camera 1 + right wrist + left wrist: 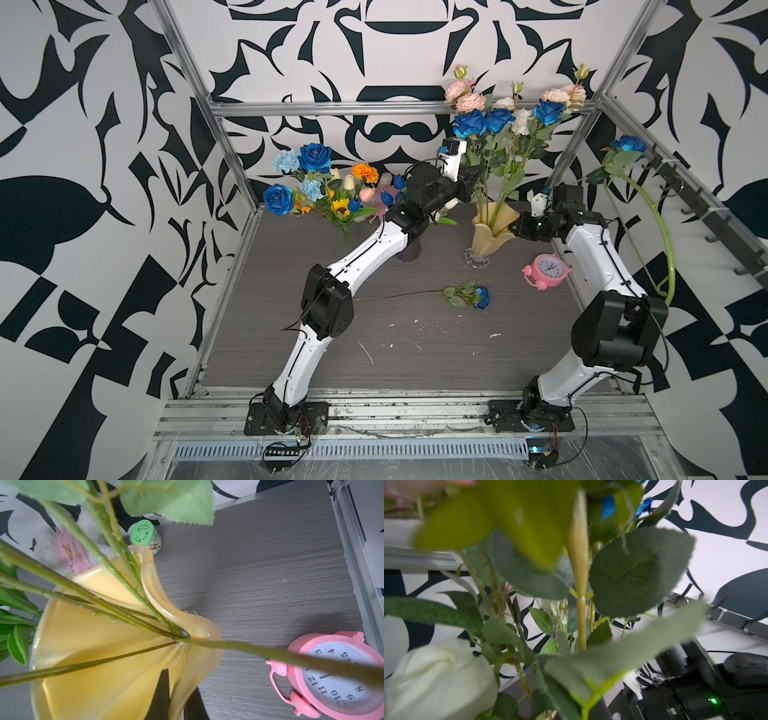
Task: Pick out blue flowers from the vase
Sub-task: Pick up the flower from the vase.
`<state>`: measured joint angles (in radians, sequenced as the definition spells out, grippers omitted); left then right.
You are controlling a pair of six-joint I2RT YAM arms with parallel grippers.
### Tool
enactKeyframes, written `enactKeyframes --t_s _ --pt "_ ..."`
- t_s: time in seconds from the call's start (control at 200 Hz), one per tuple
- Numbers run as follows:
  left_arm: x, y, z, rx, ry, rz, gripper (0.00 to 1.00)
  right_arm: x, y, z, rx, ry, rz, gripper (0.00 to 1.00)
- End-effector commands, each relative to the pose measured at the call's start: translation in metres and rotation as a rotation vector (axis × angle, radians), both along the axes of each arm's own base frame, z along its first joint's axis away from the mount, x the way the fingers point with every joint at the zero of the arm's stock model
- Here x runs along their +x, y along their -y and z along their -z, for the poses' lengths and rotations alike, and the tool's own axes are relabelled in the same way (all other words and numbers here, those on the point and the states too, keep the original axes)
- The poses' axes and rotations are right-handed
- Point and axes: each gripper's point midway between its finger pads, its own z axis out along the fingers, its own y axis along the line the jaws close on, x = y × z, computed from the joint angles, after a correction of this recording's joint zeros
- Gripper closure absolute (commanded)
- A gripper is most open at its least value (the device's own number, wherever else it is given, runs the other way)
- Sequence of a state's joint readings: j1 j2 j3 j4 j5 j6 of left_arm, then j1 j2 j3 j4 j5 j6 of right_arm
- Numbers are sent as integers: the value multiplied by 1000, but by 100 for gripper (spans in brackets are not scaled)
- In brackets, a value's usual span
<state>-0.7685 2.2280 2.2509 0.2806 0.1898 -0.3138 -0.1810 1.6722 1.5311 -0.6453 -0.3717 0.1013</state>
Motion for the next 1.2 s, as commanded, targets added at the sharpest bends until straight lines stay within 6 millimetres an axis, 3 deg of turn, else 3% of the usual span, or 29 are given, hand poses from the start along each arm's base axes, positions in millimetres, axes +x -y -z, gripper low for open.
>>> enactKeyframes --t_s 0.0,0.165,0.285,0.755,0.85,0.975,1.195 --pt "-33 -19 -50 18 121 13 100 4 2 -12 -15 49 -7 100" --pt "-51 -31 -73 42 181 4 100 3 3 -12 -22 50 -5 100" --pt "-55 -32 -77 53 198 -1 100 3 3 -11 -20 47 -4 100" --pt "-19 3 -23 33 105 -25 100 2 2 -6 -16 38 -6 100" --pt "-14 6 -20 32 102 -33 100 3 2 -7 -14 42 -8 100" --pt "-16 3 -32 41 141 -45 100 4 1 -7 -9 42 -8 100" --pt "-38 -20 -81 27 257 -74 100 5 1 -5 -8 40 -8 100"
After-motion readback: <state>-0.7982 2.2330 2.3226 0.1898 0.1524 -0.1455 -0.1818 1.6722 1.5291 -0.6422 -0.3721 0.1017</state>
